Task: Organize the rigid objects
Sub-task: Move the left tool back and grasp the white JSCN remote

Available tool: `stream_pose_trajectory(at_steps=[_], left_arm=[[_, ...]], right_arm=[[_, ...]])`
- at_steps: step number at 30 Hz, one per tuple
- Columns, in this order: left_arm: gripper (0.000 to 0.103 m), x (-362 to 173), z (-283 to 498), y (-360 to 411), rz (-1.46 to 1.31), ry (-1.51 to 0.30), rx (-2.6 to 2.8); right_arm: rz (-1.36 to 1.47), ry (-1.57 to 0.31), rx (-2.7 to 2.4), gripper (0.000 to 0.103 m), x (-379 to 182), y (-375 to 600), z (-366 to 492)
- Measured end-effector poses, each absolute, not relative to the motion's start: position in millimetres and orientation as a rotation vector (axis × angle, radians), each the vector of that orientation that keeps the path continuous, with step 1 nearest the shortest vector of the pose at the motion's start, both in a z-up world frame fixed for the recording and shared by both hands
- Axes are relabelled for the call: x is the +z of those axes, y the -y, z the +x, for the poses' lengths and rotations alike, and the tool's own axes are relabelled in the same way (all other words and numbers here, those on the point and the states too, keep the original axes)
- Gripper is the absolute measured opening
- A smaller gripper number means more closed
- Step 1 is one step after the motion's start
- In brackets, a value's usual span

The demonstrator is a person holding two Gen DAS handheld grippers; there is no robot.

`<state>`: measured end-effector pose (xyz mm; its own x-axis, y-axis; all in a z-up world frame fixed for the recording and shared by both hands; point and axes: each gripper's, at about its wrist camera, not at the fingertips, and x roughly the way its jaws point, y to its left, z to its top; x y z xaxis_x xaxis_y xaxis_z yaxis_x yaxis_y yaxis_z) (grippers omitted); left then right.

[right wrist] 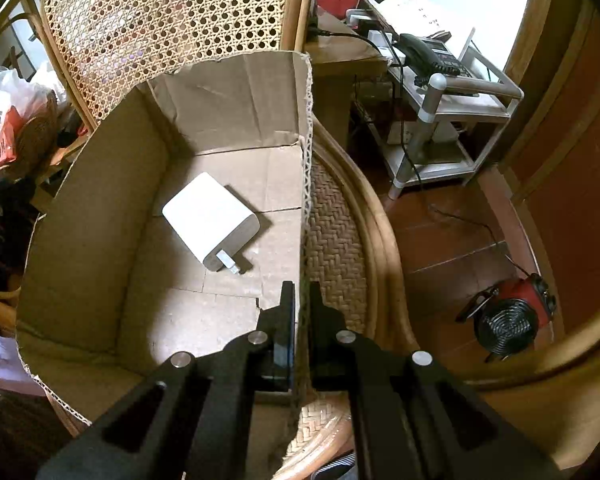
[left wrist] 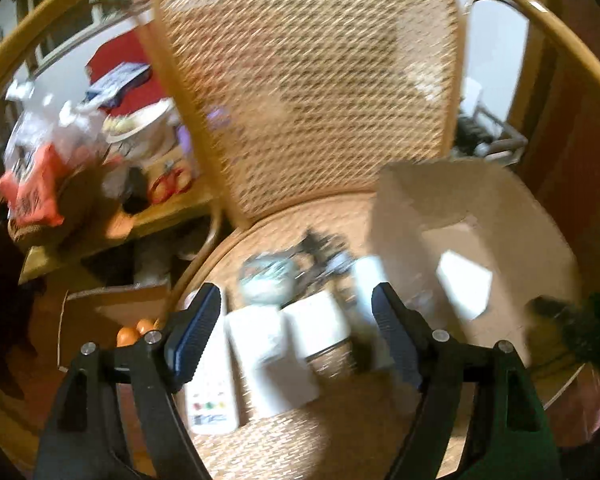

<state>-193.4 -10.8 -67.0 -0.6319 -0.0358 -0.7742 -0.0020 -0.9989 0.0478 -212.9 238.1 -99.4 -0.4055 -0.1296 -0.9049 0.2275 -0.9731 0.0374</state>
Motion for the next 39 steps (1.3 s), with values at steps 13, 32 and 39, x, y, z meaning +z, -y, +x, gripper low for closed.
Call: stream_pose_trajectory(at_steps=[13, 32, 39], left_arm=[[0.077, -117, -180, 66, 1.469, 0.108, -2.658], [0.085, -161, -189, 86, 1.578, 0.085, -2.517], [0.064, -158, -188, 85, 1.616, 0.023, -2.57]], right_arm=[[1.574, -0.128, -2.465, 0.007, -100, -238, -213], [1.567, -0.139, -2.456, 0.007, -99, -239, -211], [1.567, -0.139, -2.456, 0.007, -99, -239, -211]])
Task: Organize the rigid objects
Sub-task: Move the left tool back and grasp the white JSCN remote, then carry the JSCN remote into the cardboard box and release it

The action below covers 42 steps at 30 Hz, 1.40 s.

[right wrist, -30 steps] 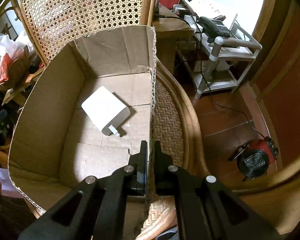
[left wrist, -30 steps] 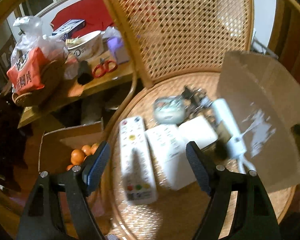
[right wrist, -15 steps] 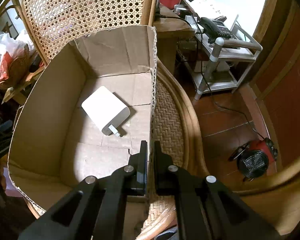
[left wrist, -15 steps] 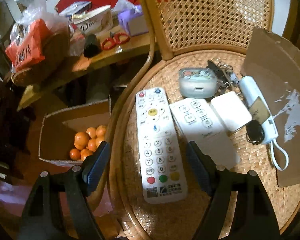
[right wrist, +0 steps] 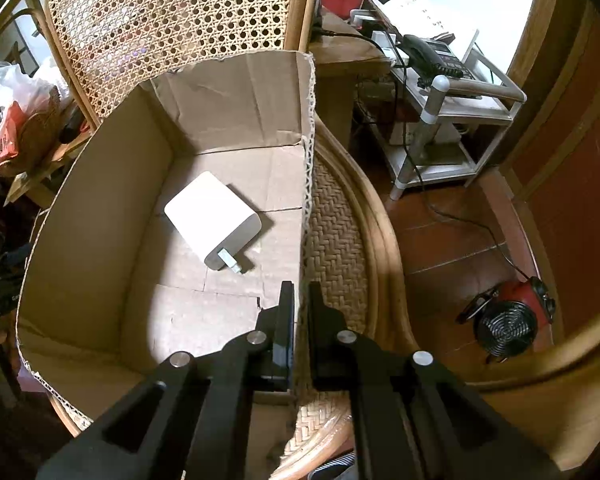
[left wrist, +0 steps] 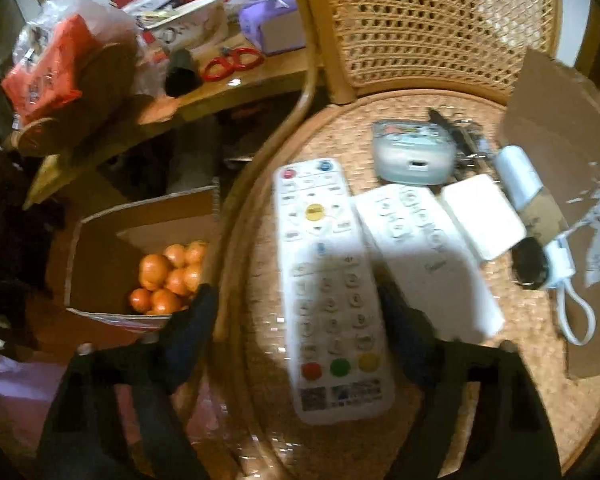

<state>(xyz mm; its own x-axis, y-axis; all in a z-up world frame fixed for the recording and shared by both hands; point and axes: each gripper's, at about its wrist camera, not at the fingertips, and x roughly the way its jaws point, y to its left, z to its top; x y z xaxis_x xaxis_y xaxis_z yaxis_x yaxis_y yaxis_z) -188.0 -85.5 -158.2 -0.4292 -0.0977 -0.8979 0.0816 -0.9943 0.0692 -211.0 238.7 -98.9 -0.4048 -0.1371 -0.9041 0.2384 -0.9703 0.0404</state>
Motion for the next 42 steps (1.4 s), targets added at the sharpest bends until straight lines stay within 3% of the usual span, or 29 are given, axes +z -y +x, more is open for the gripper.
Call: stream_pose_trajectory(at_steps=[1, 4, 6, 7, 8, 9, 10, 12, 13, 15, 17, 18, 26, 42], left_arm=[[0.046, -157, -188, 82, 1.635, 0.022, -2.588], [0.043, -154, -185, 71, 1.629, 0.097, -2.593], [0.044, -154, -186, 79, 1.641, 0.016, -2.598], [0.05, -155, -188, 86, 1.654, -0.047, -2.584], [0.071, -157, -189, 91, 1.657, -0.079, -2.561], [0.078, -160, -191, 95, 1.649, -0.079, -2.534], [0.084, -160, -191, 93, 1.633, -0.057, -2.541], [0.084, -161, -191, 92, 1.613, -0.039, -2.551], [0.083, -161, -191, 92, 1.619, -0.046, -2.549], [0.071, -162, -191, 96, 1.656, -0.128, -2.57], [0.048, -159, -192, 92, 1.694, -0.147, -2.597], [0.043, -157, -192, 87, 1.685, -0.102, -2.611], [0.041, -148, -189, 92, 1.633, -0.155, -2.629], [0.04, -72, -188, 67, 1.445, -0.197, -2.821]], right_arm=[[1.567, -0.139, -2.457, 0.007, -99, -239, -211], [1.568, -0.138, -2.456, 0.007, -99, -239, -211], [1.566, -0.138, -2.456, 0.007, -99, -238, -211], [1.567, -0.139, -2.456, 0.007, -99, -239, -211], [1.567, -0.14, -2.455, 0.007, -99, -239, -211], [1.566, -0.142, -2.454, 0.007, -100, -239, -211], [1.565, -0.147, -2.452, 0.009, -99, -239, -211], [1.561, -0.154, -2.454, 0.009, -99, -238, -211], [1.564, -0.152, -2.451, 0.009, -99, -238, -212], [1.566, -0.143, -2.447, 0.009, -99, -239, -213], [1.565, -0.148, -2.447, 0.009, -99, -239, -212], [1.565, -0.144, -2.447, 0.009, -99, -241, -213], [1.565, -0.144, -2.446, 0.009, -99, -239, -212], [1.566, -0.145, -2.446, 0.01, -98, -239, -212]])
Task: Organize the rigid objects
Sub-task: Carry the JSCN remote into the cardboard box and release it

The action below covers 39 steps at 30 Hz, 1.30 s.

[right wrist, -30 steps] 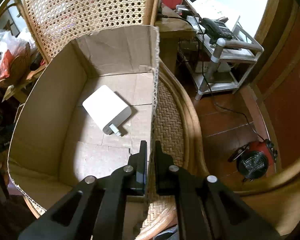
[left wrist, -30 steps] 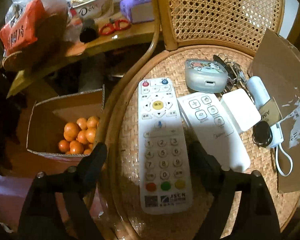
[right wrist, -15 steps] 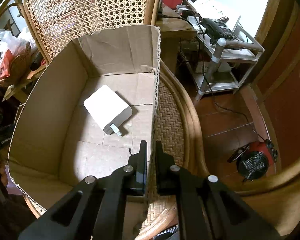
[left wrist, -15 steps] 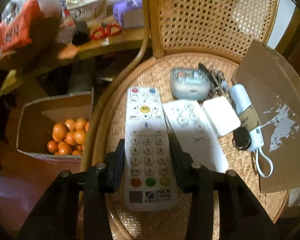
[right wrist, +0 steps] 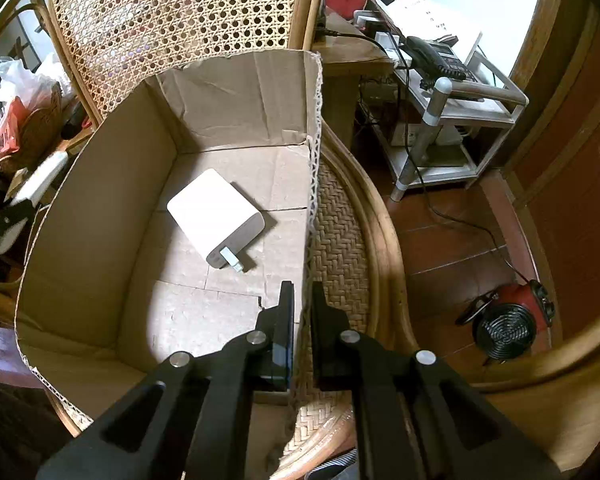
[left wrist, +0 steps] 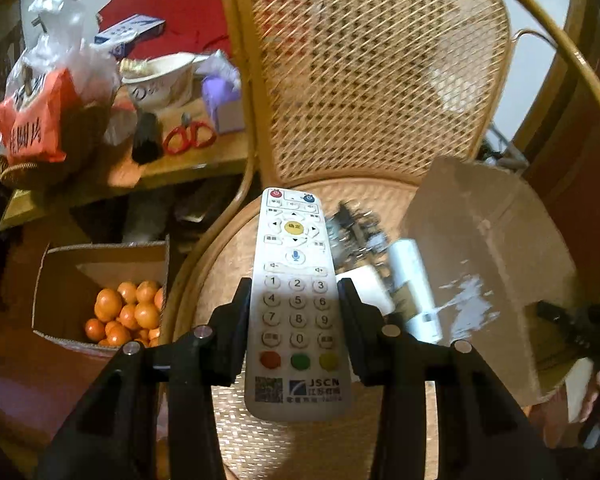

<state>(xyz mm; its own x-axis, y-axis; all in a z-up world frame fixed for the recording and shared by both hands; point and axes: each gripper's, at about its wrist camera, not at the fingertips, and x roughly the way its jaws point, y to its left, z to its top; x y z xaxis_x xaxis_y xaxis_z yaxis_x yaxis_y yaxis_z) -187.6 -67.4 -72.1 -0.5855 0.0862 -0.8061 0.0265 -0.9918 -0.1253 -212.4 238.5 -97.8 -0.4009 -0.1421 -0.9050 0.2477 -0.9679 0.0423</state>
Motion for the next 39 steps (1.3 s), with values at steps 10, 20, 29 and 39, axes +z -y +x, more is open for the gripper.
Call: stream_pose_trajectory(at_steps=[10, 20, 29, 39], left_arm=[[0.04, -41, -185, -4, -1.283, 0.135, 2.677], [0.04, -36, -187, -59, -1.242, 0.102, 2.613], [0.04, -49, -188, -99, -1.263, 0.071, 2.537], [0.04, -72, -191, -123, -1.328, 0.029, 2.488]], right_arm=[[1.562, -0.154, -2.449, 0.01, -97, -240, -212], [1.559, -0.167, -2.452, 0.01, -97, -239, -211], [1.558, -0.17, -2.455, 0.01, -98, -237, -210], [1.558, -0.17, -2.452, 0.01, -99, -236, -210]])
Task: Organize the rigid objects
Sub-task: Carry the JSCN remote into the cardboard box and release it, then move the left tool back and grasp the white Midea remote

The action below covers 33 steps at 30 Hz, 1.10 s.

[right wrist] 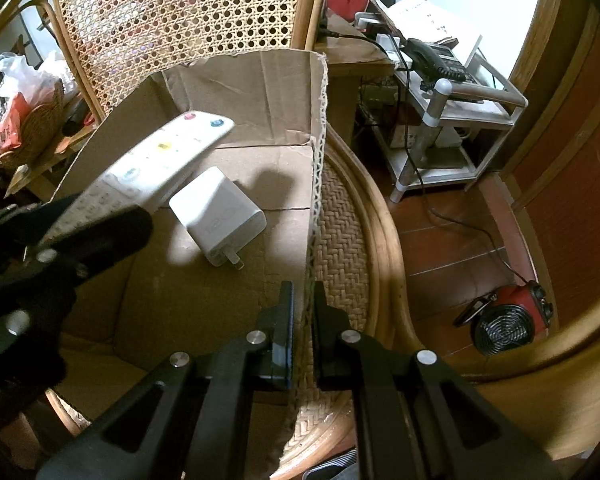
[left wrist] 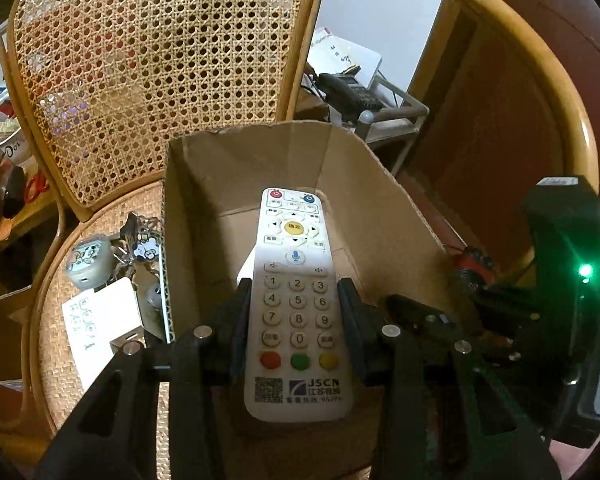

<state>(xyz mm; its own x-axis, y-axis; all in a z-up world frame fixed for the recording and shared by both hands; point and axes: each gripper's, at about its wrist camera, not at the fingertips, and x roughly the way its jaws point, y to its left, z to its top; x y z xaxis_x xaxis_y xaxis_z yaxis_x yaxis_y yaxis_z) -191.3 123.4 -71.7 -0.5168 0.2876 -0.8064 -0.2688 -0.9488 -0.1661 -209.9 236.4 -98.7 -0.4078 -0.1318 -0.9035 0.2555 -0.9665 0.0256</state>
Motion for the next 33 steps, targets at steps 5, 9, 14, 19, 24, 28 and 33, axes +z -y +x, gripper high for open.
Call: stream_pose_trajectory(at_steps=[5, 9, 14, 19, 24, 28, 33], left_arm=[[0.041, -73, -191, -125, -1.323, 0.006, 2.486], [0.049, -74, -192, -123, -1.33, 0.009, 2.5], [0.056, -73, -190, -119, -1.323, 0.028, 2.489], [0.064, -66, -188, -112, -1.293, 0.063, 2.501], [0.067, -57, -186, -98, -1.267, 0.098, 2.531], [0.067, -53, -185, -86, -1.252, 0.161, 2.506], [0.071, -40, -176, -69, -1.224, 0.176, 2.536]], right_arm=[[1.556, -0.164, -2.446, 0.011, -99, -236, -210], [1.555, -0.16, -2.446, 0.011, -101, -236, -210], [1.554, -0.159, -2.446, 0.01, -102, -235, -209], [1.555, -0.161, -2.444, 0.01, -102, -235, -209], [1.555, -0.16, -2.443, 0.01, -103, -236, -209], [1.553, -0.161, -2.445, 0.01, -102, -236, -209], [1.56, -0.164, -2.443, 0.01, -104, -236, -209]])
